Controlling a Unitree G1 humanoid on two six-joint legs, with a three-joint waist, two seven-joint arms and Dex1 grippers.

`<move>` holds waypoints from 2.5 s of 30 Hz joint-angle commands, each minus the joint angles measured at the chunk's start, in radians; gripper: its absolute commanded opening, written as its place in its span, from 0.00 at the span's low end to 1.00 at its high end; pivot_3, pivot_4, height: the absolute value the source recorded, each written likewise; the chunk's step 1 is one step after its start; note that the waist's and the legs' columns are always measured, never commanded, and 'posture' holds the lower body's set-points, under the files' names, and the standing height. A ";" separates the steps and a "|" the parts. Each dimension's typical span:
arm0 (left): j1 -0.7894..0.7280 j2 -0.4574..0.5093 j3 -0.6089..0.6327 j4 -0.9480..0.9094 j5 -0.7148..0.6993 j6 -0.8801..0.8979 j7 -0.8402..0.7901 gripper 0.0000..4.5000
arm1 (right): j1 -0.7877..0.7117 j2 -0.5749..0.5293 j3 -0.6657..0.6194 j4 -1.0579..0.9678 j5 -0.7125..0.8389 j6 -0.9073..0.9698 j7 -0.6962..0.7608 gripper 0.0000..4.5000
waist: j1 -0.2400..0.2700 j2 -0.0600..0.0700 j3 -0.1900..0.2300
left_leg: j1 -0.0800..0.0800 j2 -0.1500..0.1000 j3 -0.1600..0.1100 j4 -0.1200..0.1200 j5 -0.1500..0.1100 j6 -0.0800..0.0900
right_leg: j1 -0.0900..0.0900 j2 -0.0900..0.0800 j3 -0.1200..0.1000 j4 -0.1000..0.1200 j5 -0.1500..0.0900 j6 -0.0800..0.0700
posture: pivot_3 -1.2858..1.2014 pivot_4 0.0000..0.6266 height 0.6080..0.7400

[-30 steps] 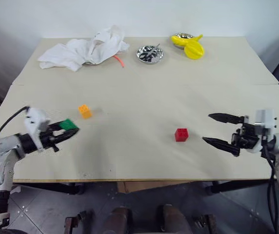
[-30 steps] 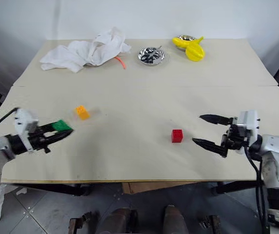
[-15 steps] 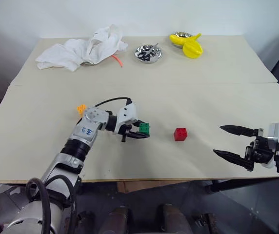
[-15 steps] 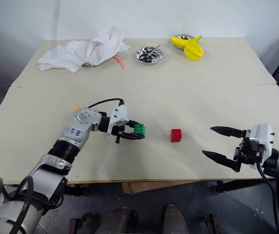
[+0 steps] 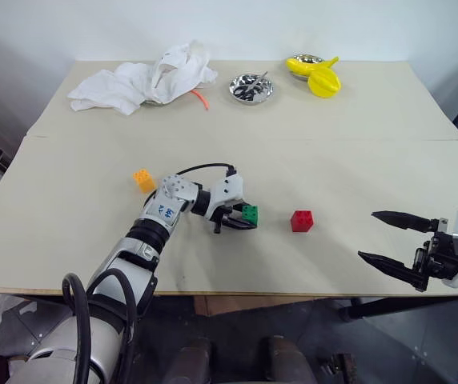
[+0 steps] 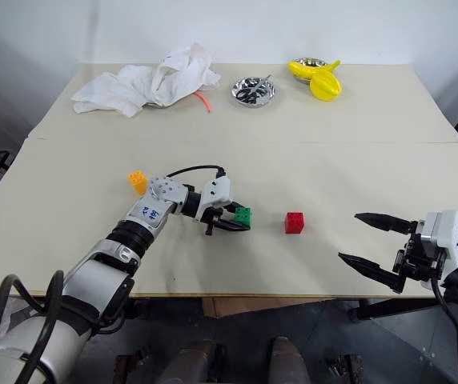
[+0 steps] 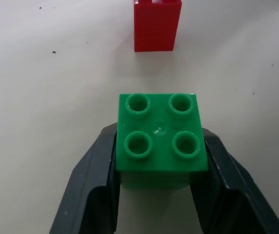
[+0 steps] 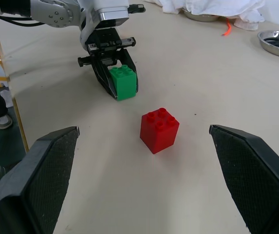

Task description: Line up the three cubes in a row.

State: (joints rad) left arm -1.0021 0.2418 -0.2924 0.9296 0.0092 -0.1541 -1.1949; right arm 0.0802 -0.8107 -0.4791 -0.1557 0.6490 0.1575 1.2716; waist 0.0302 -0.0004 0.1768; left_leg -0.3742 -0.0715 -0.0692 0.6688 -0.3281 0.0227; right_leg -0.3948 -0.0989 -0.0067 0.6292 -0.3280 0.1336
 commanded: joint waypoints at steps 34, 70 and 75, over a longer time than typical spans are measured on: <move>0.121 0.072 0.076 -0.338 -0.089 0.081 -0.086 0.99 | -0.060 0.013 0.066 0.065 -0.027 -0.074 0.018 1.00 | -0.003 0.000 0.000 | -0.001 0.000 -0.001 0.007 0.000 0.000 | 0.000 -0.002 0.001 0.004 0.000 0.000 | 0.52 0.24 1.00; 1.138 0.246 0.831 -1.142 -0.482 0.372 0.592 0.99 | -0.372 0.058 0.238 0.286 -0.070 -0.098 0.107 1.00 | -0.006 -0.001 0.000 | 0.003 0.002 -0.002 -0.001 -0.001 -0.002 | 0.002 -0.004 0.010 -0.002 0.000 -0.001 | 0.52 0.24 1.00; 0.873 0.323 0.687 -0.976 -0.373 0.456 0.658 0.99 | -0.355 0.063 0.240 0.263 -0.073 -0.100 0.093 1.00 | -0.007 -0.001 0.000 | 0.004 0.002 -0.002 -0.001 -0.001 -0.003 | 0.002 -0.002 0.010 0.000 0.000 -0.001 | 0.52 0.24 1.00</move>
State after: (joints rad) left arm -0.1067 0.5421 0.4084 -0.0872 -0.3947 0.2889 -0.5541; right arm -0.2799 -0.7415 -0.2177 0.1381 0.5697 0.0668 1.3688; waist 0.0236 -0.0016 0.1769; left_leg -0.3706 -0.0691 -0.0715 0.6671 -0.3286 0.0198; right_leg -0.3936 -0.1008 0.0031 0.6291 -0.3281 0.1323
